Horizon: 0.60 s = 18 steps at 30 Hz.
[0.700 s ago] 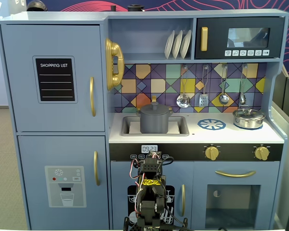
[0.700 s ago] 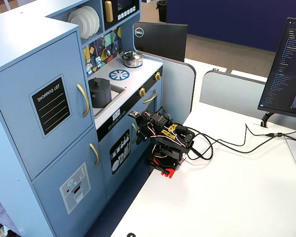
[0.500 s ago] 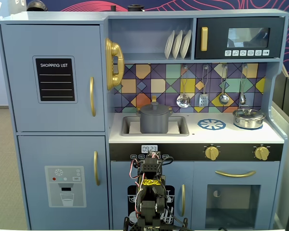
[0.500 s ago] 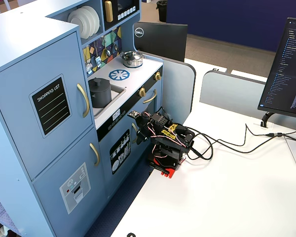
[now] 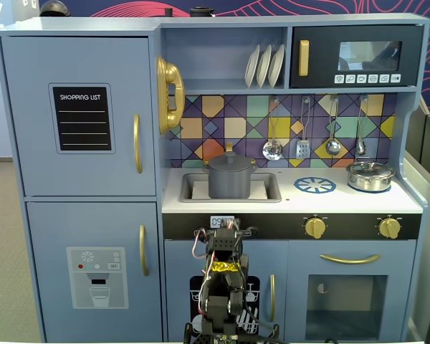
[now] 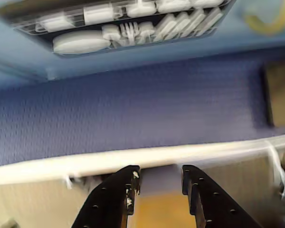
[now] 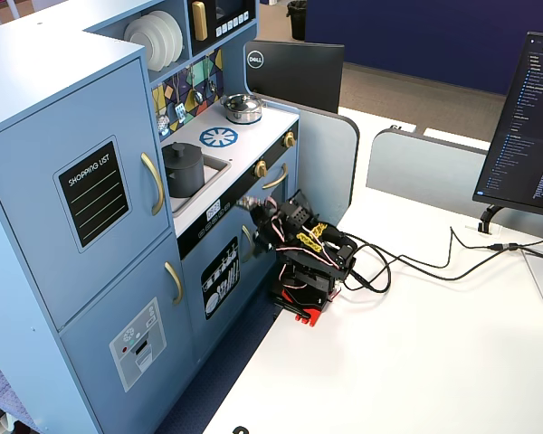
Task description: Take off the lid from the gray recipient and place it on the counter
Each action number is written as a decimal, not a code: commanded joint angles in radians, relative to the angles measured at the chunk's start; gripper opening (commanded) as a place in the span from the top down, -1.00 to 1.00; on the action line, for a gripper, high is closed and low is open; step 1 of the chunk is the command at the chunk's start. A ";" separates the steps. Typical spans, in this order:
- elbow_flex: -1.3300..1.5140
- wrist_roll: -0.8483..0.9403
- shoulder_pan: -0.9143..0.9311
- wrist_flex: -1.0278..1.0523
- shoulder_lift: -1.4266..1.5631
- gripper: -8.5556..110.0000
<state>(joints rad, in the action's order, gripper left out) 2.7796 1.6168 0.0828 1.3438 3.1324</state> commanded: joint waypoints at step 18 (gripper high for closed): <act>-0.630 0.078 -0.018 -0.675 -0.215 0.86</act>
<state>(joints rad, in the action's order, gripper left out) 2.1890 1.6889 0.0920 0.7992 2.9514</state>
